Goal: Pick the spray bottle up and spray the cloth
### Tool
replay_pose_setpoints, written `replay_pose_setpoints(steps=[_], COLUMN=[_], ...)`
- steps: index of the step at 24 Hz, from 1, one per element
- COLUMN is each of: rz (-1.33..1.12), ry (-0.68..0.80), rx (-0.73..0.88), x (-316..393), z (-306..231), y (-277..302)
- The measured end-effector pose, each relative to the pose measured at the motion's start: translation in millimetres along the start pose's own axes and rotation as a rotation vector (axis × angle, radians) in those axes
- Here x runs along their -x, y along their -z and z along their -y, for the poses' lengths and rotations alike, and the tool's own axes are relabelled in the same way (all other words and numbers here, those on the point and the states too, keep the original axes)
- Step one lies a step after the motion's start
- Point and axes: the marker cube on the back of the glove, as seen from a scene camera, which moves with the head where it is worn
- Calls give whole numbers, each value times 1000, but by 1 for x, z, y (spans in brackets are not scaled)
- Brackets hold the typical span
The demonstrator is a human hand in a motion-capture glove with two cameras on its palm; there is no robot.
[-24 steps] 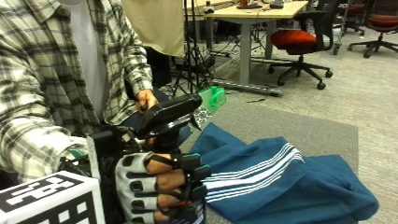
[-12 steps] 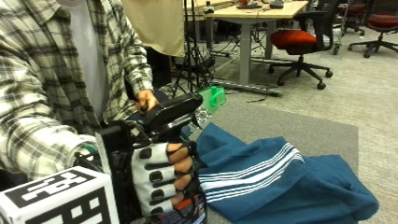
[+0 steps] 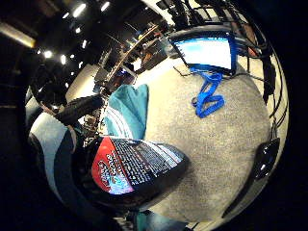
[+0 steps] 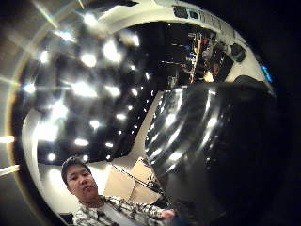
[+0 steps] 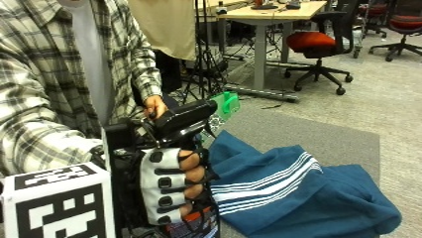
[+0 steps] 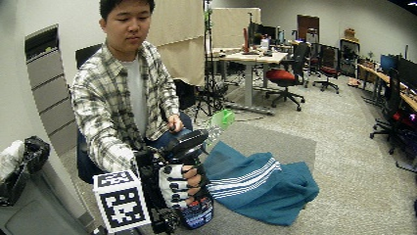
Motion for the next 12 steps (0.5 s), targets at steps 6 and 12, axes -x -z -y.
replay_pose_setpoints(steps=[6, 12], rz=[-15, -18], ry=[-4, -7], rx=[-29, -24], x=[3, 4], z=[4, 3], y=[2, 1])
